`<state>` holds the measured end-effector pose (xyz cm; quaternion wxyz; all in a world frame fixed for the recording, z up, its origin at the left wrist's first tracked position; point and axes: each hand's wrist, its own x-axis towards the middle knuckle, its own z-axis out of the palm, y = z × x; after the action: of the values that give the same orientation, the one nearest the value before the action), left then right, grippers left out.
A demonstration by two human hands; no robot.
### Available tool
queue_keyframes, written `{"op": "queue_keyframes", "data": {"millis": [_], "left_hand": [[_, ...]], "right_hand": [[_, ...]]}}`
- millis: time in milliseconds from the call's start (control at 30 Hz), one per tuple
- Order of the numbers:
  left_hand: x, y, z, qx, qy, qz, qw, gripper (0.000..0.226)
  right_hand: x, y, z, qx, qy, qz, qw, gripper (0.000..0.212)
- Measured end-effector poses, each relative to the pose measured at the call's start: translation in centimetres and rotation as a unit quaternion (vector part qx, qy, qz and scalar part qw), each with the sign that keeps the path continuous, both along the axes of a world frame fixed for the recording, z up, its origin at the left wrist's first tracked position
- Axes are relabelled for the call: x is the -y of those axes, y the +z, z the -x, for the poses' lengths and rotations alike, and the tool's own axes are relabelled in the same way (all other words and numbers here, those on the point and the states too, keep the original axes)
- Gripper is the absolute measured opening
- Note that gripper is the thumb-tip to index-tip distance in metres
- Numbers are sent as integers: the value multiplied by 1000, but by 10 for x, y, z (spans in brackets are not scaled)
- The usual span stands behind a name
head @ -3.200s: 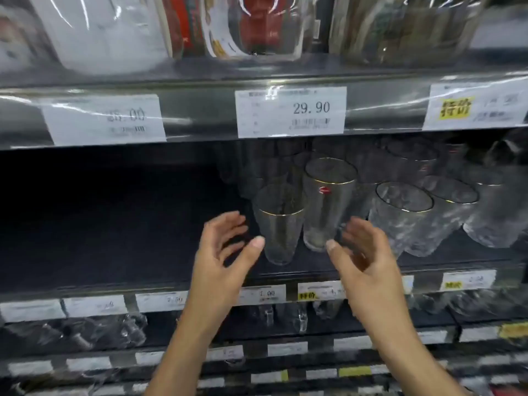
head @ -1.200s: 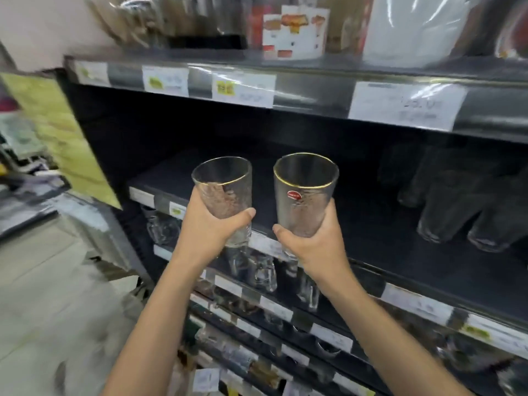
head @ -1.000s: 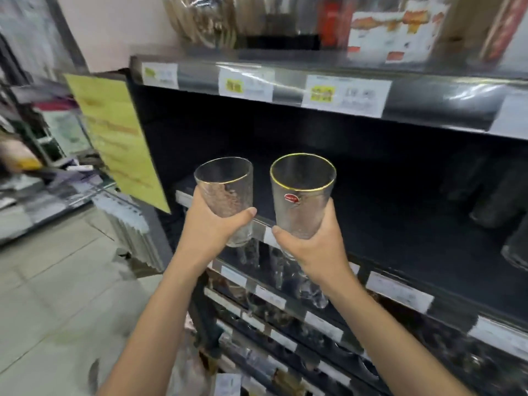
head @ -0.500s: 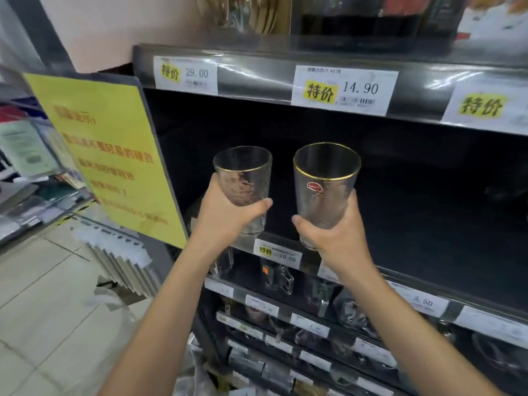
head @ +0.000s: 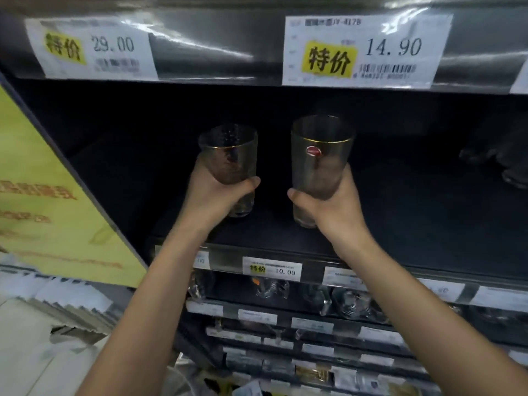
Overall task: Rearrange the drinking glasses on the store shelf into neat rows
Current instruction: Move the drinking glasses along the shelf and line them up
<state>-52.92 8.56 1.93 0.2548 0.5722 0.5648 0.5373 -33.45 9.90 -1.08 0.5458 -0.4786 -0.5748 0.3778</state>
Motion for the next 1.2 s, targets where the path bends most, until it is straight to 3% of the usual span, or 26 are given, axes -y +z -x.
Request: {"op": "queue_keyframes", "data": {"millis": [367, 600, 767, 867, 1200], "left_hand": [[6, -6, 20, 25, -28, 6, 999, 24], [19, -7, 39, 18, -15, -9, 1000, 24], [21, -21, 43, 32, 22, 25, 999, 48], [23, -29, 42, 48, 58, 35, 997, 58], [16, -39, 31, 52, 119, 14, 991, 67]], "right_hand": [[-2, -2, 36, -1, -61, 4, 998, 59], [-49, 11, 61, 68, -15, 23, 997, 66], [-103, 13, 91, 127, 35, 25, 991, 81], [-136, 9, 110, 124, 52, 10, 991, 71], [-203, 0, 142, 87, 91, 13, 992, 86]]}}
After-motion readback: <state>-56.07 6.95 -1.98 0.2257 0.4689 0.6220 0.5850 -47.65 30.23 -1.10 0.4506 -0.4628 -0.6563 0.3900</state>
